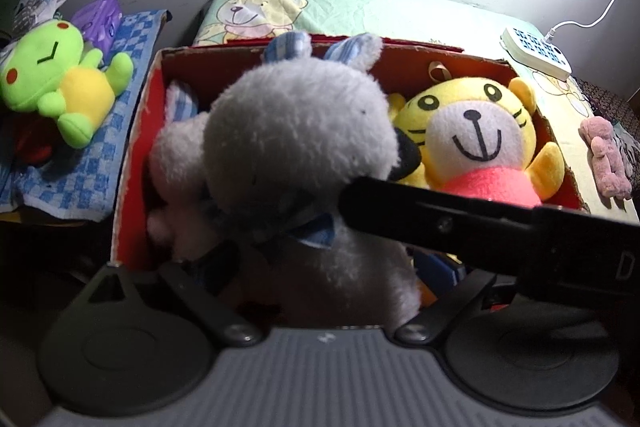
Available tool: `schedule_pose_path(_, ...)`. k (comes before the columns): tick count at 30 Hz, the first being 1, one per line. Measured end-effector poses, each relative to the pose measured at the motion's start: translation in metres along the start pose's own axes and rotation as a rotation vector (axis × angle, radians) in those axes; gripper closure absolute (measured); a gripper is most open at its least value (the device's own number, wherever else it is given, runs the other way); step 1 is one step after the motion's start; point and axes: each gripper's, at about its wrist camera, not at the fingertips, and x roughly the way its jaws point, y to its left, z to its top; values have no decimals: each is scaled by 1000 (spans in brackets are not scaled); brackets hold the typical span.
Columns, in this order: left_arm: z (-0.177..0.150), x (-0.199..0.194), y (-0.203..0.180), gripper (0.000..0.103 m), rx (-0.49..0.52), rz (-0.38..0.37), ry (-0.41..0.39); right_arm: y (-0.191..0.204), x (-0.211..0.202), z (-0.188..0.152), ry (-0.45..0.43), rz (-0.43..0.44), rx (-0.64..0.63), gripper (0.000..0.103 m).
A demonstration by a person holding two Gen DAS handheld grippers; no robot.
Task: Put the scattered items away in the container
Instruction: 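Lower the white bear into the box beside the green plush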
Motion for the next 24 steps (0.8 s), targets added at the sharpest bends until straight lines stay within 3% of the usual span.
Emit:
schedule_pose_path(20, -13, -18, -3, 10, -26, 38, -25, 15, -5, -5, -12, -26, -31, 59)
schedule_pose_path(24, -17, -20, -1, 9, -41, 53, -27, 19, -9, -9, -25, -74, -54, 59)
